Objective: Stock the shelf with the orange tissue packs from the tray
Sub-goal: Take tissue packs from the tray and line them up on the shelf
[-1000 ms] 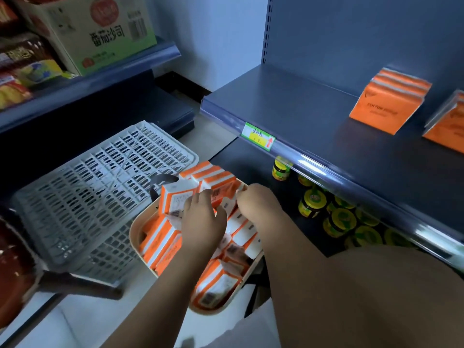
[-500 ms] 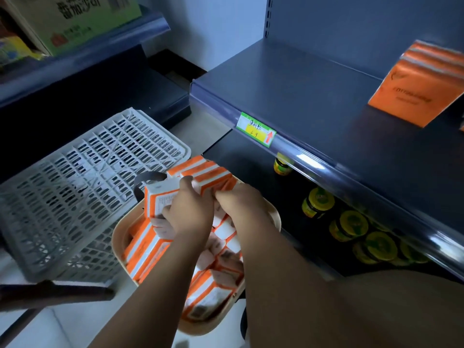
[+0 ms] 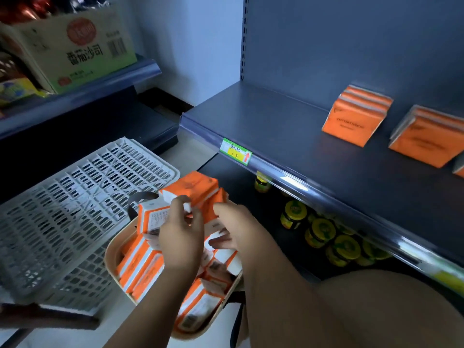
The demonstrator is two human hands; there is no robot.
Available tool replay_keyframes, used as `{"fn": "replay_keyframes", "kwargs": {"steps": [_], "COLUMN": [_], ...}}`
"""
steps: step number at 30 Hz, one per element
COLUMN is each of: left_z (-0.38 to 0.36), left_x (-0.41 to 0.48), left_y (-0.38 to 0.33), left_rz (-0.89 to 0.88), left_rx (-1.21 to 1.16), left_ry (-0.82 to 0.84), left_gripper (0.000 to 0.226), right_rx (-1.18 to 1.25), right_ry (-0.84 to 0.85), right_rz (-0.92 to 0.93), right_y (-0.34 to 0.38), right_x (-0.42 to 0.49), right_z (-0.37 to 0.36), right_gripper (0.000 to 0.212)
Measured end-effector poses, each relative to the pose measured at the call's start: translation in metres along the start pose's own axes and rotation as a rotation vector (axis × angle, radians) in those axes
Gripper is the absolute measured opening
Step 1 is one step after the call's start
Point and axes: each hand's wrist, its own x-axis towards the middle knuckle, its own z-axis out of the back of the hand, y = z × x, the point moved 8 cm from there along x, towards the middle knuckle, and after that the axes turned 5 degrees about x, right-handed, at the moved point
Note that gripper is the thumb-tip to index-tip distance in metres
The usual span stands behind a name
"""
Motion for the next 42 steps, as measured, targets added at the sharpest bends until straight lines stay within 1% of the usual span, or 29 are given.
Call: {"fn": "replay_keyframes", "kwargs": {"steps": [3,5,7,9,11,13,14,17,19,22,26,28,29,31,33,35,36,39,41,42], "left_z": [0.012,0.021,0.031,0.044,0.057,0.067,0.071,0.086,0.092,0.093,0.084,0.08,0.077,0.07,0.058,0.043,0.035,0.011,-0.008,-0.022], "left_x": [-0.007,-0.012,-0.016,-0.019,-0.019,-0.018,-0.019,-0.02,-0.022,-0.025,-0.028,-0.031,-0.033,-0.038,-0.041,-0.045,-0.048,-0.059,-0.067,-0.071], "left_y": [-0.022,-0.032,-0.041,-0.047,-0.048,-0.048,-0.05,-0.059,-0.068,-0.084,-0.109,-0.125,-0.136,-0.157,-0.175,-0.192,-0.202,-0.236,-0.259,-0.27], "left_rz": [-0.075,-0.045,-0.01,0.019,0.039,0.046,0.036,-0.021,-0.034,-0.082,-0.154,-0.192,-0.232,-0.319,-0.344,-0.342,-0.34,-0.307,-0.252,-0.197], "left_rx": [-0.063,-0.178,-0.328,-0.435,-0.501,-0.564,-0.598,-0.665,-0.709,-0.733,-0.761,-0.788,-0.792,-0.764,-0.763,-0.803,-0.82,-0.886,-0.967,-1.012], "left_ry": [-0.012,-0.017,-0.047,-0.091,-0.144,-0.158,-0.151,-0.153,-0.144,-0.079,0.012,0.047,0.078,0.135,0.188,0.245,0.268,0.315,0.336,0.355], "left_gripper": [0.014,0.01,0.008,0.014,0.015,0.015,0.016,0.012,0.02,0.035,0.036,0.035,0.034,0.034,0.035,0.036,0.035,0.032,0.032,0.033], "right_rx": [0.106,0.146,0.172,0.191,0.164,0.153,0.189,0.386,0.506,0.558,0.648,0.722,0.747,0.779,0.863,0.938,0.941,0.849,0.844,0.846], "right_ry": [0.036,0.004,-0.033,-0.08,-0.185,-0.298,-0.32,-0.31,-0.319,-0.389,-0.455,-0.454,-0.481,-0.601,-0.677,-0.649,-0.635,-0.632,-0.588,-0.564], "right_rz": [0.073,0.117,0.16,0.214,0.299,0.394,0.426,0.527,0.603,0.743,0.864,0.932,0.98,1.055,1.07,1.073,1.074,1.076,1.028,0.991], "right_y": [-0.002,-0.005,-0.008,-0.009,-0.007,-0.004,-0.002,0.002,0.007,0.016,0.028,0.034,0.037,0.038,0.035,0.034,0.033,0.029,0.022,0.018], "right_x": [-0.017,-0.028,-0.042,-0.056,-0.066,-0.075,-0.082,-0.1,-0.112,-0.129,-0.153,-0.164,-0.17,-0.184,-0.2,-0.215,-0.223,-0.247,-0.255,-0.257], "right_z": [0.005,0.012,0.019,0.027,0.038,0.047,0.049,0.057,0.068,0.089,0.119,0.129,0.135,0.148,0.164,0.182,0.195,0.241,0.272,0.287], "right_gripper": [0.037,0.036,0.024,0.014,0.005,0.01,0.013,0.02,0.029,0.035,0.038,0.033,0.028,0.021,0.019,0.023,0.025,0.033,0.043,0.046]}}
